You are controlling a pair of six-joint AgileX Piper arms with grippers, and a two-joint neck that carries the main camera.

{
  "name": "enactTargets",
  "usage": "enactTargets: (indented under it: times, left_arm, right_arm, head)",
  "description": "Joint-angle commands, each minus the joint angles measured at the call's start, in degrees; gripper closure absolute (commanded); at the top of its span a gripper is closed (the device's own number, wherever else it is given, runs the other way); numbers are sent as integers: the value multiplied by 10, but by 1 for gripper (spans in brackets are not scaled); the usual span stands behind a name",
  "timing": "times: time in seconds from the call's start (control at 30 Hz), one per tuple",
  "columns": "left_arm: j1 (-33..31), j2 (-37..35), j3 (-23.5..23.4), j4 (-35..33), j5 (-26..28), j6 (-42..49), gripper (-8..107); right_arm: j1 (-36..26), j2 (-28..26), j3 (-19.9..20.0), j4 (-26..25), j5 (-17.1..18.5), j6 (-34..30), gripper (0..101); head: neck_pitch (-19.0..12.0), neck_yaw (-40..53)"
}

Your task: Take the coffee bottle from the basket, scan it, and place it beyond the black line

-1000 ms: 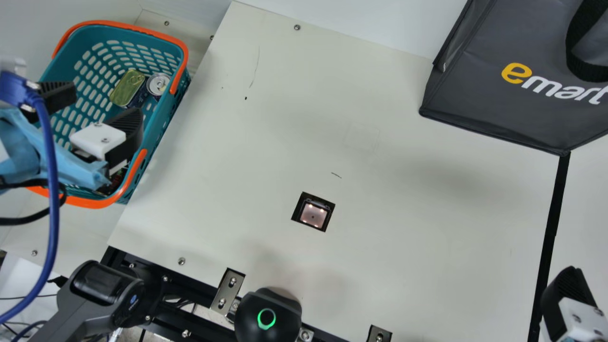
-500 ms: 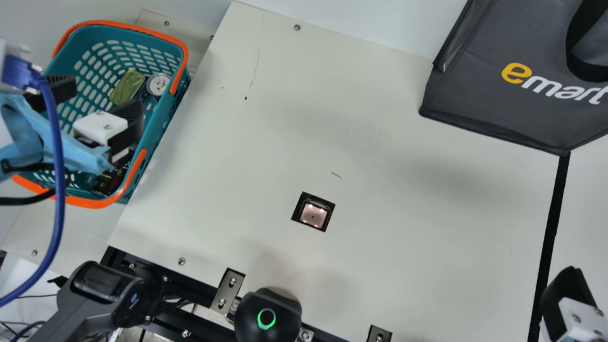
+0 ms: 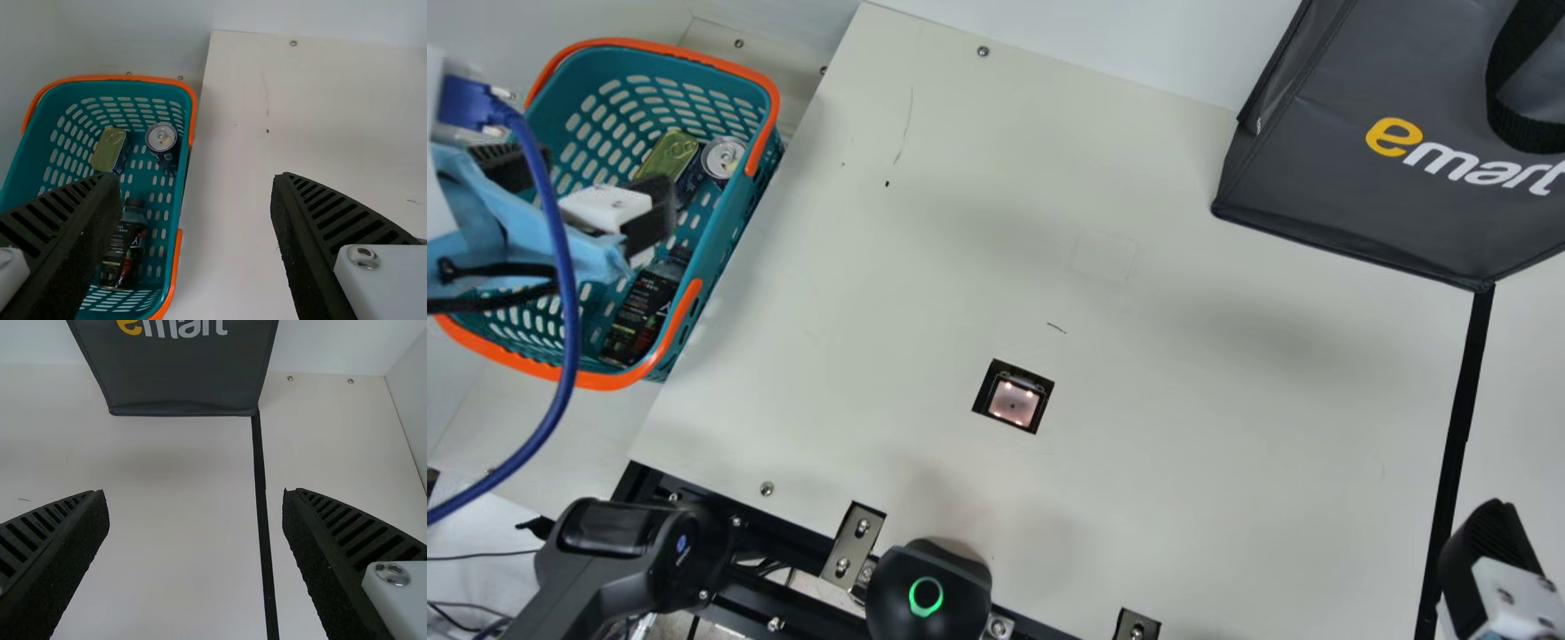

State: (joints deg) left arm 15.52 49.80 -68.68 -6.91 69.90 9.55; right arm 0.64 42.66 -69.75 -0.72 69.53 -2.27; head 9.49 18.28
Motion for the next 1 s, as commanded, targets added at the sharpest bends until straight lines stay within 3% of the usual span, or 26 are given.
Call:
enactTargets:
  times: [0.0, 0.5, 0.77, 0.97]
  left_arm:
    - [55, 9, -3, -14, 0, 21, 9]
    - [287, 89, -20, -114, -5, 190, 9]
    - [334, 106, 4, -130, -16, 251, 9]
    - [332, 113, 31, -120, -38, 257, 9]
  right_arm:
    - [0, 0, 0, 0, 0, 0, 10]
    - [0, 0, 0, 0, 0, 0, 10]
    - [0, 0, 0, 0, 0, 0, 10]
    - [0, 0, 0, 0, -1, 0, 10]
  head:
    - [-16, 1]
    - [-16, 1]
    - [-16, 1]
    - [-16, 1]
